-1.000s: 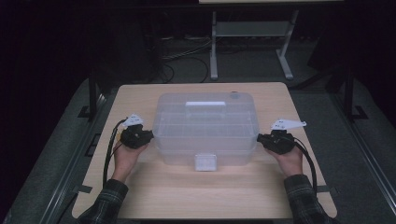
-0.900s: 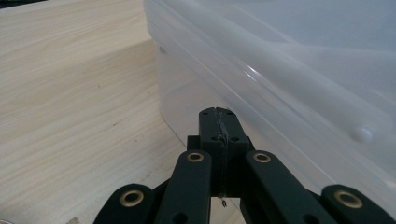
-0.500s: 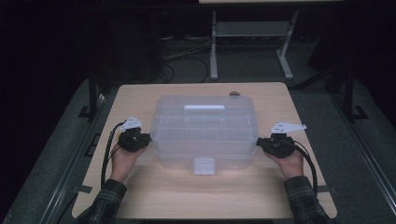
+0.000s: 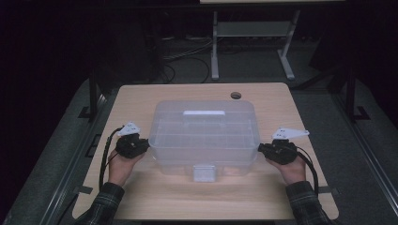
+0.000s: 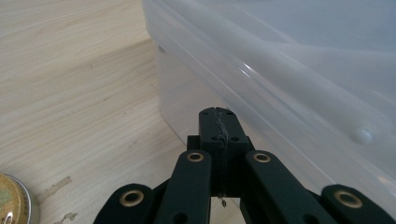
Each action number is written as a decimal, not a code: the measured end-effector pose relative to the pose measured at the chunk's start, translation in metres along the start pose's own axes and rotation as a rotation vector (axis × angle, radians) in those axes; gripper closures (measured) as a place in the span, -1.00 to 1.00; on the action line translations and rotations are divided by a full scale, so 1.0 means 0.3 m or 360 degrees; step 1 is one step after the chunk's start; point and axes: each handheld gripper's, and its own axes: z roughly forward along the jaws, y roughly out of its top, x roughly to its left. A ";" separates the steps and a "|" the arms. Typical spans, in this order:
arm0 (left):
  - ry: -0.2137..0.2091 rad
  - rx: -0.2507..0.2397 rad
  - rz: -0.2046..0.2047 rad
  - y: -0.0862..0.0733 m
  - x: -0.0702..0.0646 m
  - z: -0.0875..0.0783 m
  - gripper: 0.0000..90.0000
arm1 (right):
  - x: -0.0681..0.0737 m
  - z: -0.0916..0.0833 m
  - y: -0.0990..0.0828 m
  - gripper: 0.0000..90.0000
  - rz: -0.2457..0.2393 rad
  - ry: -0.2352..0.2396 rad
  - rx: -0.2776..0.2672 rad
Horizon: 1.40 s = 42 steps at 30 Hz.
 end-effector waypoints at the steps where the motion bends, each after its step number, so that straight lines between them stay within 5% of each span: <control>1: 0.0001 -0.0001 0.0003 -0.002 -0.003 -0.002 1.00 | 0.002 -0.002 -0.002 1.00 -0.0002 0.0001 -0.0001; 24: -0.0079 0.0007 0.0003 -0.065 -0.089 -0.076 1.00 | 0.076 -0.083 -0.058 1.00 -0.0007 0.0025 0.0027; 42: -0.0119 0.0001 -0.0023 -0.079 -0.089 -0.092 1.00 | 0.086 -0.097 -0.069 0.95 -0.0019 0.0030 0.0055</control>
